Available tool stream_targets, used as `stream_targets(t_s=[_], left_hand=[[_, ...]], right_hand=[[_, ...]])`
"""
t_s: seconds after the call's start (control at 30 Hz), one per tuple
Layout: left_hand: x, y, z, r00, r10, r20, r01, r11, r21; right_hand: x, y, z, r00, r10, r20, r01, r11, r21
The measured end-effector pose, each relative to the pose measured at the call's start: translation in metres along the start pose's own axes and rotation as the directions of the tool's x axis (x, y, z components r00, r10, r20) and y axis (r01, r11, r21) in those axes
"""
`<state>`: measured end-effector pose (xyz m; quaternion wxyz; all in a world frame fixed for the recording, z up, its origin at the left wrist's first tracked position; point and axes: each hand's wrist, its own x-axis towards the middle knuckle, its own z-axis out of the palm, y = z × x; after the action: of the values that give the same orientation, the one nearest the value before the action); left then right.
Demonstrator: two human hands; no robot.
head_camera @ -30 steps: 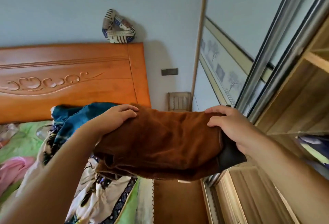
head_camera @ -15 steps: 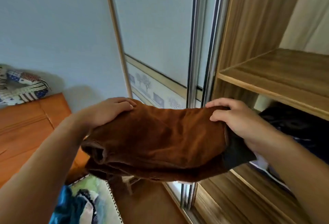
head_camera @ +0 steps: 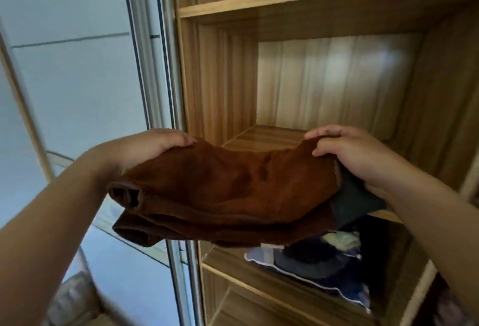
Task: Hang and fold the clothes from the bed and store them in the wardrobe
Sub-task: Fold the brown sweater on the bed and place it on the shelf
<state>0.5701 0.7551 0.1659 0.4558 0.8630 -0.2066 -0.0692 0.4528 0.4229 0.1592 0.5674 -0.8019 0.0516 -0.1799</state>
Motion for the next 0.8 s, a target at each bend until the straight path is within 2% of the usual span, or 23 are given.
stream_targets(t_s=[0.1, 0.2, 0.33, 0.43, 0.47, 0.5, 0.57, 0.6, 0.63, 0.67, 0.7, 0.77, 0.8], left_hand=[[0.030, 0.028, 0.033, 0.997, 0.045, 0.056, -0.048, 0.998, 0.042], [0.074, 0.040, 0.068, 0.998, 0.046, 0.046, -0.048, 0.997, 0.056], [0.133, 0.046, 0.112, 0.999, 0.016, 0.051, -0.013, 0.998, -0.055], [0.172, 0.047, 0.140, 0.999, -0.016, 0.031, 0.021, 0.987, -0.158], [0.183, 0.046, 0.149, 0.999, -0.026, 0.034, 0.031, 0.987, -0.160], [0.193, 0.045, 0.157, 0.999, -0.039, 0.032, 0.044, 0.985, -0.168], [0.214, 0.041, 0.175, 0.998, -0.062, -0.001, 0.060, 0.973, -0.224], [0.219, 0.040, 0.183, 0.996, -0.081, -0.028, 0.072, 0.967, -0.243], [0.223, 0.040, 0.190, 0.993, -0.103, -0.050, 0.087, 0.964, -0.250], [0.228, 0.041, 0.198, 0.991, -0.114, -0.063, 0.095, 0.964, -0.250], [0.233, 0.043, 0.206, 0.991, -0.110, -0.071, 0.089, 0.965, -0.246], [0.238, 0.049, 0.221, 0.996, -0.083, -0.038, 0.072, 0.968, -0.241], [0.238, 0.052, 0.227, 0.998, -0.070, 0.010, 0.070, 0.969, -0.236]], right_hand=[[0.012, 0.007, -0.035, 0.993, 0.054, -0.108, -0.055, 0.998, -0.006], [0.033, 0.020, -0.061, 0.975, 0.125, -0.183, -0.130, 0.991, -0.016], [0.074, 0.044, -0.092, 0.945, 0.213, -0.250, -0.266, 0.943, -0.199], [0.110, 0.058, -0.110, 0.937, 0.198, -0.289, -0.307, 0.861, -0.406], [0.120, 0.064, -0.114, 0.936, 0.182, -0.301, -0.319, 0.799, -0.509], [0.128, 0.069, -0.117, 0.933, 0.169, -0.317, -0.341, 0.693, -0.635], [0.136, 0.079, -0.116, 0.917, 0.111, -0.383, -0.396, 0.364, -0.843], [0.136, 0.083, -0.113, 0.914, 0.057, -0.401, -0.403, 0.243, -0.882], [0.135, 0.087, -0.109, 0.918, 0.001, -0.397, -0.388, 0.207, -0.898], [0.135, 0.092, -0.104, 0.927, -0.024, -0.374, -0.358, 0.240, -0.902], [0.136, 0.096, -0.099, 0.940, -0.009, -0.341, -0.320, 0.321, -0.891], [0.137, 0.103, -0.088, 0.955, 0.134, -0.264, -0.295, 0.463, -0.835], [0.138, 0.105, -0.085, 0.949, 0.221, -0.226, -0.308, 0.490, -0.816]])
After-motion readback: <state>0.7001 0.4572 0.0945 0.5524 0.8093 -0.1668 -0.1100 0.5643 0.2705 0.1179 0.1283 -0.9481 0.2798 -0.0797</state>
